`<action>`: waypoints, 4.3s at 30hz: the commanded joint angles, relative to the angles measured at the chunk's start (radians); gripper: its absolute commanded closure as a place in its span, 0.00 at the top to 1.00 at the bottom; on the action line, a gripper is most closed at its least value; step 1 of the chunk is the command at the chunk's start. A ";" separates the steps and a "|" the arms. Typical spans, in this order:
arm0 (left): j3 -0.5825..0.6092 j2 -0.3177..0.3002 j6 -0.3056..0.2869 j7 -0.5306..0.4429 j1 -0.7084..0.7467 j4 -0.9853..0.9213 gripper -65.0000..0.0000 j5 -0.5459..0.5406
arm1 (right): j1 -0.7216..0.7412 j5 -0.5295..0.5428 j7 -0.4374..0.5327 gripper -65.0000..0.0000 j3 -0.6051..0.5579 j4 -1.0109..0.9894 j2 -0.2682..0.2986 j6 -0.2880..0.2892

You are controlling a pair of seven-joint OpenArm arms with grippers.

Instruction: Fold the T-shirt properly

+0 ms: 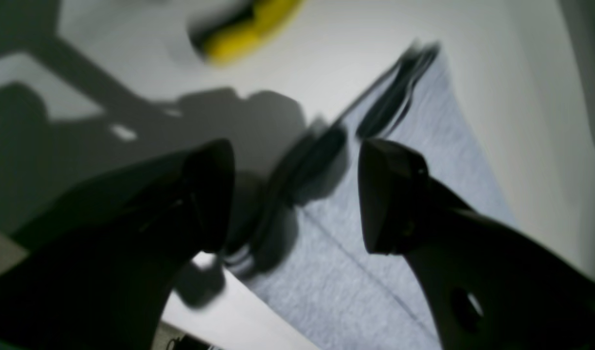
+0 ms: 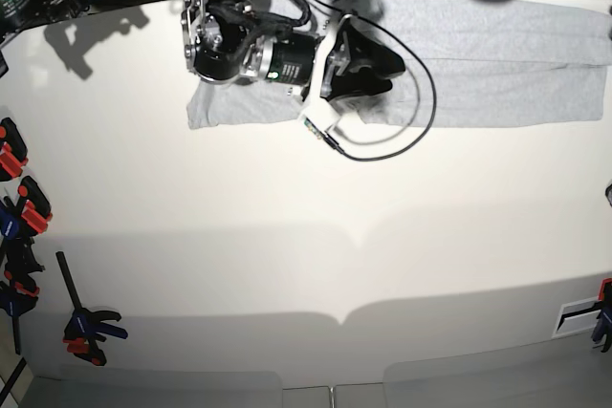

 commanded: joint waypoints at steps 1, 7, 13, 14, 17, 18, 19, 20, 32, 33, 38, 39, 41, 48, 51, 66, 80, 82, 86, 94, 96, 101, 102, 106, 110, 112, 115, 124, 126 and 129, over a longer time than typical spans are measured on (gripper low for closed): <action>-0.008 -0.033 -0.009 -0.035 0.003 0.009 0.57 -0.005 | 0.008 0.029 0.026 0.33 -0.005 0.020 -0.007 0.009; -0.010 -0.027 -0.009 -0.073 0.001 0.009 0.57 0.053 | 0.008 0.029 0.026 0.33 -0.005 0.020 -0.007 0.009; -0.010 -0.006 -0.009 -0.072 -0.003 0.009 0.57 0.048 | 0.008 0.029 0.026 0.33 -0.005 0.020 -0.007 0.009; -0.010 0.000 -0.009 -0.072 -0.003 0.010 0.57 0.044 | 0.008 0.029 0.026 0.33 -0.005 0.020 -0.007 0.009; -0.010 0.010 -0.009 -0.066 -0.003 0.010 0.55 0.014 | 0.008 0.029 0.026 0.33 -0.005 0.020 -0.007 0.009; -0.010 0.011 -0.009 -0.064 -0.005 0.010 0.55 0.007 | 0.008 0.029 0.026 0.33 -0.005 0.020 -0.007 0.009; -0.010 0.011 -0.009 -0.062 -0.005 0.010 0.55 0.005 | 0.008 0.029 0.026 0.33 -0.005 0.020 -0.007 0.009; -0.010 0.011 -0.009 -0.060 -0.006 0.010 0.55 -0.005 | 0.008 0.029 0.025 0.33 -0.005 0.020 -0.007 0.009; -0.010 0.011 -0.009 0.040 -0.080 0.010 0.55 -0.045 | 0.008 0.029 0.022 0.33 -0.005 0.020 -0.007 0.009; -0.010 0.011 -0.009 0.044 -0.089 0.010 0.55 -0.045 | 0.008 0.029 0.022 0.33 -0.005 0.020 -0.007 0.009; -0.010 0.012 -0.009 0.074 -0.091 0.010 0.55 -0.045 | 0.008 0.029 0.022 0.33 -0.005 0.020 -0.007 0.009; -0.010 0.013 -0.009 0.087 -0.091 0.010 0.55 -0.046 | 0.008 0.029 0.022 0.33 -0.005 0.020 -0.007 0.009; -0.010 0.021 -0.009 0.097 -0.091 0.010 0.54 -0.045 | 0.008 0.029 0.022 0.33 -0.005 0.020 -0.007 0.009; 0.026 0.050 -0.009 0.110 -0.092 0.010 0.54 -0.068 | 0.008 0.029 0.022 0.33 -0.005 0.020 -0.007 0.009; 0.055 0.050 -0.009 0.111 -0.100 0.010 0.51 -0.075 | 0.008 0.029 0.018 0.33 -0.005 0.020 -0.007 0.009; 0.088 0.043 -0.009 0.033 -0.101 0.026 0.00 -0.138 | 0.009 0.029 0.023 0.33 -0.005 0.020 -0.007 0.009; 0.088 0.043 -0.009 0.276 0.097 0.435 0.00 -0.342 | 0.065 0.025 0.052 0.33 0.114 0.020 -0.007 0.009; 0.088 0.060 -0.009 0.278 0.146 0.507 0.00 -0.342 | 0.077 0.025 0.051 0.33 0.171 0.020 -0.007 0.009; 0.088 0.134 -0.009 0.302 0.209 0.654 0.00 -0.342 | 0.080 0.026 0.051 0.33 0.308 0.020 -0.007 0.009; 0.088 0.311 -0.009 0.355 0.219 0.904 0.00 -0.342 | 0.080 0.037 0.051 0.33 0.611 0.020 -0.007 0.009; 0.088 0.332 -0.009 0.359 0.219 0.949 0.00 -0.342 | 0.077 0.066 0.051 0.33 0.669 0.020 -0.007 0.009; 0.088 0.373 -0.009 0.385 0.220 1.039 0.00 -0.342 | 0.071 0.096 0.039 0.33 0.749 0.020 0.034 0.009; 0.088 0.381 -0.009 0.387 0.220 1.051 0.00 -0.342 | 0.072 0.097 0.035 0.33 0.758 0.020 0.044 0.009; 0.105 0.405 -0.009 0.388 0.220 1.075 0.00 -0.342 | 0.060 0.097 0.032 0.33 0.767 0.020 0.067 0.009; 0.188 0.408 -0.009 0.388 0.219 1.075 0.00 -0.342 | 0.041 0.097 0.032 0.33 0.767 0.020 0.066 0.009; 0.238 0.409 -0.009 0.383 0.216 1.075 0.00 -0.342 | 0.038 0.097 0.031 0.33 0.767 0.020 0.066 0.009; 0.290 0.428 -0.009 0.364 0.211 1.075 0.00 -0.342 | 0.039 0.097 0.029 0.33 0.767 0.020 0.066 0.009; 0.325 0.476 -0.009 0.349 0.195 1.076 0.00 -0.342 | 0.038 0.094 0.028 0.33 0.767 0.020 0.066 0.009; 0.325 0.476 -0.009 0.348 0.189 1.076 0.00 -0.342 | 0.039 0.093 0.028 0.33 0.766 0.020 0.066 0.009; 0.325 0.477 -0.009 0.345 0.181 1.076 0.00 -0.342 | 0.039 0.093 0.029 0.33 0.766 0.020 0.066 0.009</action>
